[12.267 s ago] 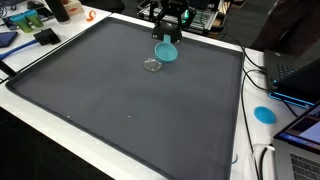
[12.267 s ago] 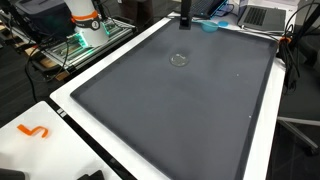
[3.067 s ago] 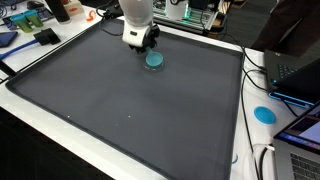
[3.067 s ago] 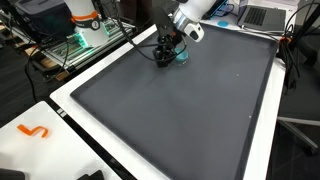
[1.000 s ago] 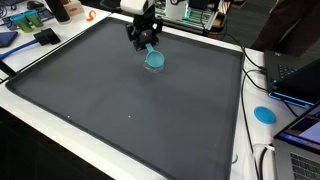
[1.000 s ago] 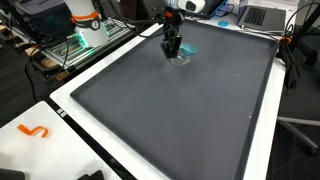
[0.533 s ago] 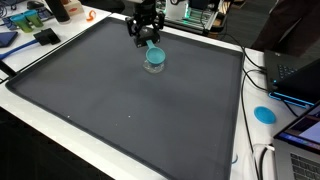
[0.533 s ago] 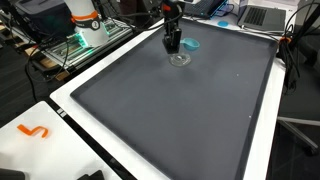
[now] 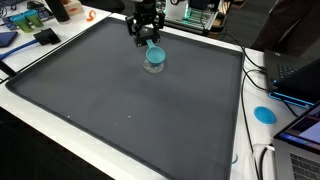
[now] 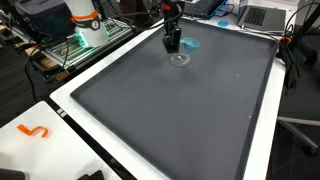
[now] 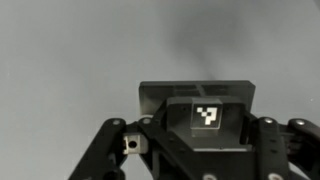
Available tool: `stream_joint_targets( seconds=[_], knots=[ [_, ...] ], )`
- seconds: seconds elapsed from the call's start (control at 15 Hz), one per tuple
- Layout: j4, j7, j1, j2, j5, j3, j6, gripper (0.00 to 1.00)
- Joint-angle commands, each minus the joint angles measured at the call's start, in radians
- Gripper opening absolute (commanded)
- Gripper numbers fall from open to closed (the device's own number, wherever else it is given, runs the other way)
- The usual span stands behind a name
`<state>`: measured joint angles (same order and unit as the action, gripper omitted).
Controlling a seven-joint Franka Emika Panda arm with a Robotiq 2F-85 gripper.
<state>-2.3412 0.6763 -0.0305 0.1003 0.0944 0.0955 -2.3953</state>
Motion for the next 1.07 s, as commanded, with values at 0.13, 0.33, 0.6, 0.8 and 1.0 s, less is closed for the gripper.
stream_joint_targets(
  seconds=[0.13, 0.33, 0.6, 0.8, 1.0],
  knots=[
    [0.029, -0.077, -0.039, -0.023, 0.027, 0.017, 0.022, 0.31],
    [0.073, -0.165, -0.078, -0.014, 0.056, 0.041, 0.051, 0.31],
    [0.135, -0.309, -0.127, 0.009, 0.128, 0.07, 0.09, 0.31],
    [0.181, -0.423, -0.163, 0.03, 0.199, 0.086, 0.132, 0.31],
    [0.227, -0.518, -0.196, 0.064, 0.263, 0.097, 0.178, 0.31]
  ],
)
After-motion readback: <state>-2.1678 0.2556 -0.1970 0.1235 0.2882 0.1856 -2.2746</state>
